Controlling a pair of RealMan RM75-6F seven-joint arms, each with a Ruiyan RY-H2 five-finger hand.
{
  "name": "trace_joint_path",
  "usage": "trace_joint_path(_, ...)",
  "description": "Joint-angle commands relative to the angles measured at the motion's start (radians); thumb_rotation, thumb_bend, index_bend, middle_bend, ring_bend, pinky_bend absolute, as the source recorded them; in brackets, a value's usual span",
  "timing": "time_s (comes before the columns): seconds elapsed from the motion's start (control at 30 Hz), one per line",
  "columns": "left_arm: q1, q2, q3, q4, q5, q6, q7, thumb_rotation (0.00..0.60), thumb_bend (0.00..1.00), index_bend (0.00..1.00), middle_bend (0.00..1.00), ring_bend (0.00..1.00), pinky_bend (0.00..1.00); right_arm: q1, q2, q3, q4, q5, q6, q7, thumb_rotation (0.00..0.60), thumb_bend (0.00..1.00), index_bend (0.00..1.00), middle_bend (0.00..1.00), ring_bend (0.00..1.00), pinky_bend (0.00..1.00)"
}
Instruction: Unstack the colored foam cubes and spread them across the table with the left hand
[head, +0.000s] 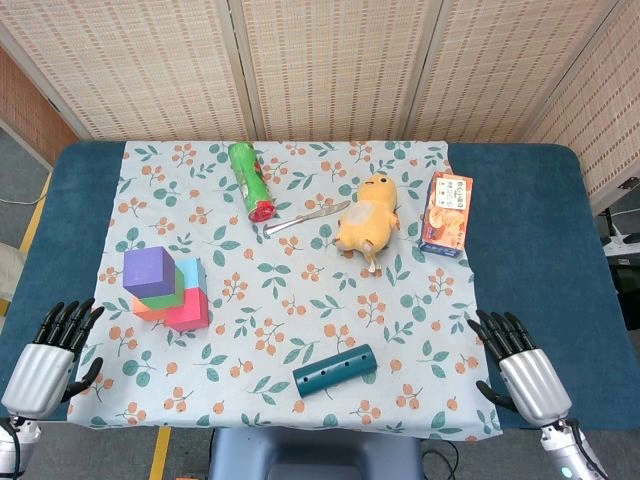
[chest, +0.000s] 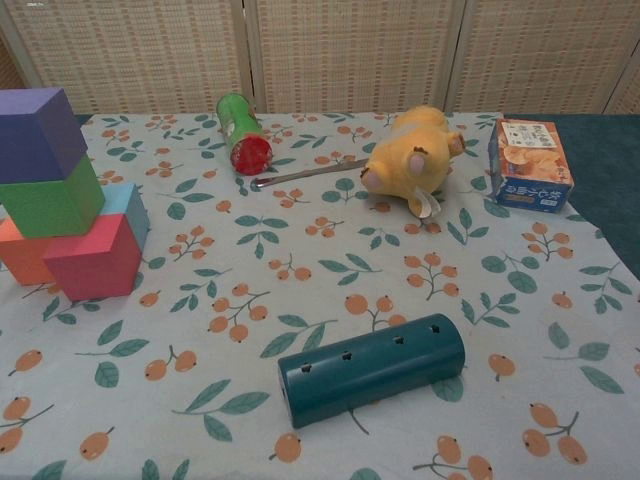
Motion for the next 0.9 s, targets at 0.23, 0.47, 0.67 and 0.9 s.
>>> trace_joint_path(0.23, -0.061, -0.044, -0.097, 0.031, -0.026, 0.028, -0.131, 0.600, 0.40, 0.00, 0.00, 0.00, 0.07, 0.000, 0.004, -0.010, -0.007, -0.013, -0.006, 0.009, 0.600, 0.12, 0.00, 0.00, 0.00, 0.00)
trace_joint_path(0.47, -0.214, 0.065, -0.162, -0.163, -0.096, -0.205, -0.162, 0.600, 0.40, 0.00, 0.00, 0.00, 0.07, 0.010, 0.012, -0.017, -0.011, -0.012, -0.030, 0.035, 0.600, 0.12, 0.00, 0.00, 0.00, 0.00)
trace_joint_path(0.67, -0.311, 0.125, -0.181, -0.258, -0.216, -0.431, -0.129, 0.545, 0.40, 0.00, 0.00, 0.00, 0.06, 0.010, 0.009, -0.005, -0.007, 0.005, -0.030, 0.032, 0.600, 0.12, 0.00, 0.00, 0.00, 0.00)
trace_joint_path(0.9, -0.352, 0.134, -0.203, -0.288, -0.303, -0.489, -0.040, 0.537, 0.39, 0.00, 0.00, 0.00, 0.06, 0.015, 0.015, -0.002, -0.009, 0.020, -0.045, 0.040, 0.600, 0.12, 0.00, 0.00, 0.00, 0.00)
